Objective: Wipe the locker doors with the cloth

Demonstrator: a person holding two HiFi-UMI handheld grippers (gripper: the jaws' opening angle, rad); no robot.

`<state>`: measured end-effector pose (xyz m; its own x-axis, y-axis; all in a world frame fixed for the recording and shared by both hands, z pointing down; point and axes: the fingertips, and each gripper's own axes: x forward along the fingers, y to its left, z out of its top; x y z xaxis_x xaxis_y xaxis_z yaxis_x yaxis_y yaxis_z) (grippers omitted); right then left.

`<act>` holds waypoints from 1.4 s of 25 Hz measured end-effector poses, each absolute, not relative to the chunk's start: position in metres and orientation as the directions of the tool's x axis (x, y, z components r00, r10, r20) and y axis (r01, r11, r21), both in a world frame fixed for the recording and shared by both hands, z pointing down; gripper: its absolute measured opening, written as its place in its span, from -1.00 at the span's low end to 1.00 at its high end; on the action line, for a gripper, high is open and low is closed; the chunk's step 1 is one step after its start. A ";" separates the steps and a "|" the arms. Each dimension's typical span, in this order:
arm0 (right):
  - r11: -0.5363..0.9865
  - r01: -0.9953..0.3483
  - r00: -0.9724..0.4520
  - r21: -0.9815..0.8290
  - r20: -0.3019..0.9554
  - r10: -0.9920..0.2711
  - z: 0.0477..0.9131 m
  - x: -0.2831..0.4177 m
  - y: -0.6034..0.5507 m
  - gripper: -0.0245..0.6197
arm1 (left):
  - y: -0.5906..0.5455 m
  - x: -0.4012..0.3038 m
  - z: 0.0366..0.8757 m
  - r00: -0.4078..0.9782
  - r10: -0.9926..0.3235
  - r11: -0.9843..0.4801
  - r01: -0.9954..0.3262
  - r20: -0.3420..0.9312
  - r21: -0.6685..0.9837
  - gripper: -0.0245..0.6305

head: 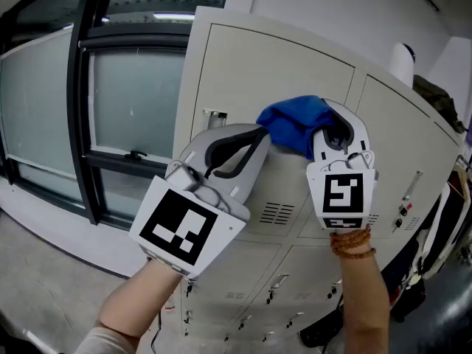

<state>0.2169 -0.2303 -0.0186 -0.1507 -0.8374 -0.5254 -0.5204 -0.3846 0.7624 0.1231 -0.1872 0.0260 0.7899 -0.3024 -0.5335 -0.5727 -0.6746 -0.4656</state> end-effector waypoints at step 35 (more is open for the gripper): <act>0.248 -0.969 -0.249 0.026 -0.108 -0.962 0.383 0.185 -0.121 -0.83 | -0.153 0.103 0.394 0.830 -0.541 -0.835 -0.549 -0.131 -0.027 -0.92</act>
